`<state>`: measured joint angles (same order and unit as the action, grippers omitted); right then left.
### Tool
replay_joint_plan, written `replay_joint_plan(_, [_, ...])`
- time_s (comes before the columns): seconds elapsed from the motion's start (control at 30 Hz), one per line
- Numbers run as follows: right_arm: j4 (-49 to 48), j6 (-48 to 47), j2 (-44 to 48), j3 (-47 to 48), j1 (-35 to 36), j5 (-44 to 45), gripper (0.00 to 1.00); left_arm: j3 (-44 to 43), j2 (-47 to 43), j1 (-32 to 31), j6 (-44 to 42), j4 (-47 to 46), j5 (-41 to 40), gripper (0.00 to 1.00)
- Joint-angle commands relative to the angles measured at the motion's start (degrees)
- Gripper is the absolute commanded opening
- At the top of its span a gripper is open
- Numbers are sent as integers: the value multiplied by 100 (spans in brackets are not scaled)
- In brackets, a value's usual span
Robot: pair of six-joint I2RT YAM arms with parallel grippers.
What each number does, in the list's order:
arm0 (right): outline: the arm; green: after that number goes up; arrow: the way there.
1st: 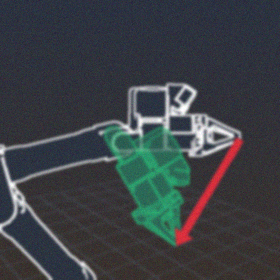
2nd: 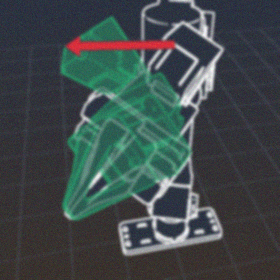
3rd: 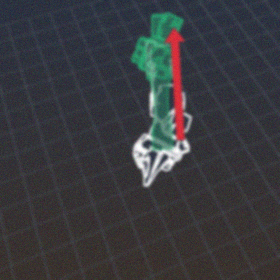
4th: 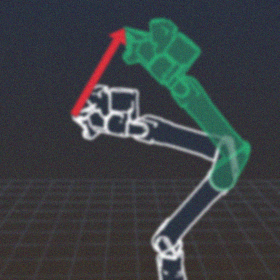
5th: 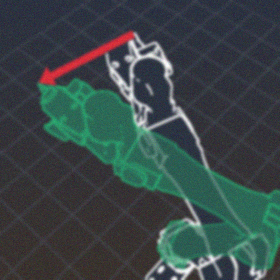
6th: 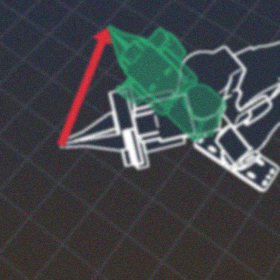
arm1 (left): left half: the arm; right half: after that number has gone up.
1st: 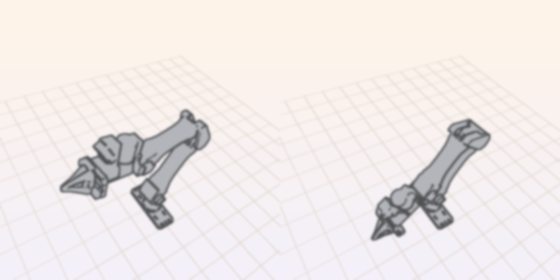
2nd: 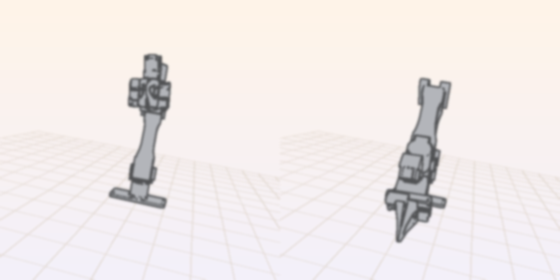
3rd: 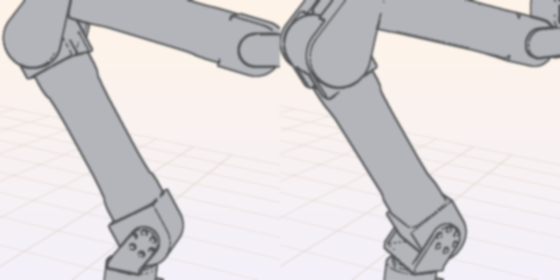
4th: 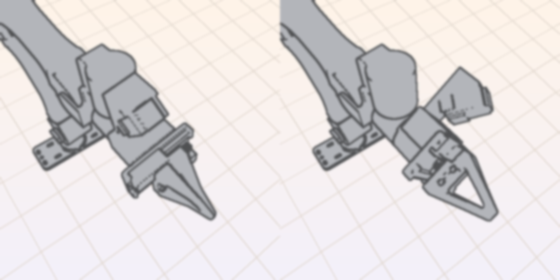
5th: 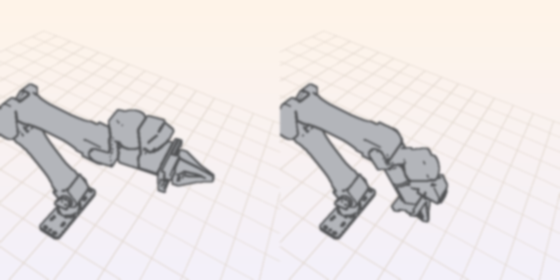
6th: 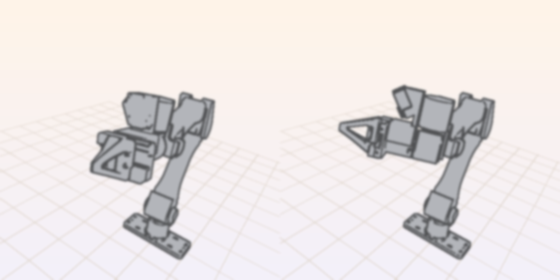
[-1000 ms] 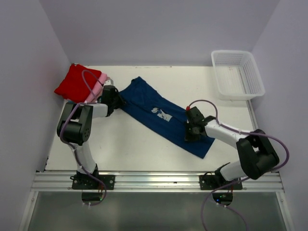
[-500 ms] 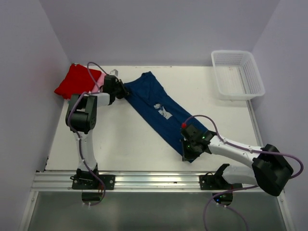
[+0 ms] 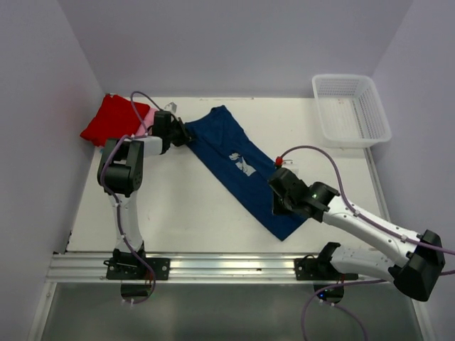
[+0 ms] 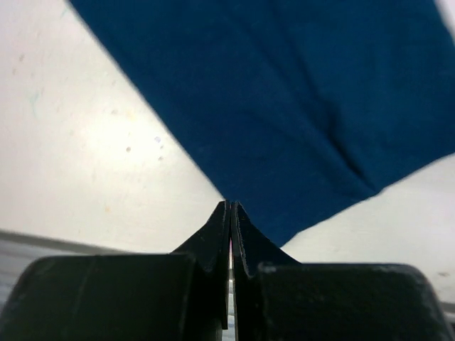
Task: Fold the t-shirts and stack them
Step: Rotate the tshirt 90 degrees
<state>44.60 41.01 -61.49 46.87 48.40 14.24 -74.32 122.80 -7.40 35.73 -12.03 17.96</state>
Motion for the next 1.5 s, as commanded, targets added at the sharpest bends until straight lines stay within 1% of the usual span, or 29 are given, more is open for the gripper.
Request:
replay_joint_plan(0.0, [1417,511,-536,594,-6,1703,0,85,-230,28,-189,263,15,0])
replay_joint_plan(0.07, [1569,740,-784,630,-6,2055,0,102,-257,28,-206,315,-37,0])
replay_joint_plan(0.13, [1500,952,-1004,534,-6,2162,0,146,-309,37,-241,368,-90,0])
replay_joint_plan(0.3, [912,1040,-1093,165,-155,2232,0,269,-459,81,-224,368,-187,0])
replay_joint_plan(0.53, [173,777,-1347,-266,-480,1986,0,419,-512,133,-198,359,-222,0])
replay_joint_plan(0.67, [-389,566,-1838,-416,-647,1741,0,471,-521,151,-171,316,-214,0])
replay_joint_plan(0.77, [-609,513,-2172,-451,-709,1652,0,454,-521,160,-162,307,-196,0])
replay_joint_plan(0.93, [-909,434,-2420,-609,-753,1503,0,410,-512,168,-180,307,-178,0])
replay_joint_plan(1.03, [-1014,320,-2534,-618,-753,1161,0,296,-398,195,-189,333,-47,0])
replay_joint_plan(1.13, [-1172,206,-2508,-679,-727,485,0,59,-196,212,-198,395,137,0])
replay_joint_plan(1.17, [-1295,162,-2490,-723,-657,292,0,-2,-143,213,-180,386,208,0])
replay_joint_plan(1.2, [-1357,161,-2473,-776,-587,-84,0,-64,-30,213,-171,360,295,0])
replay_joint_plan(1.3, [-1533,249,-2429,-1039,-297,-674,0,-406,226,221,-40,194,647,0])
replay_joint_plan(1.47, [-1831,565,-2227,-1233,221,-1300,0,-942,796,221,215,105,1271,0])
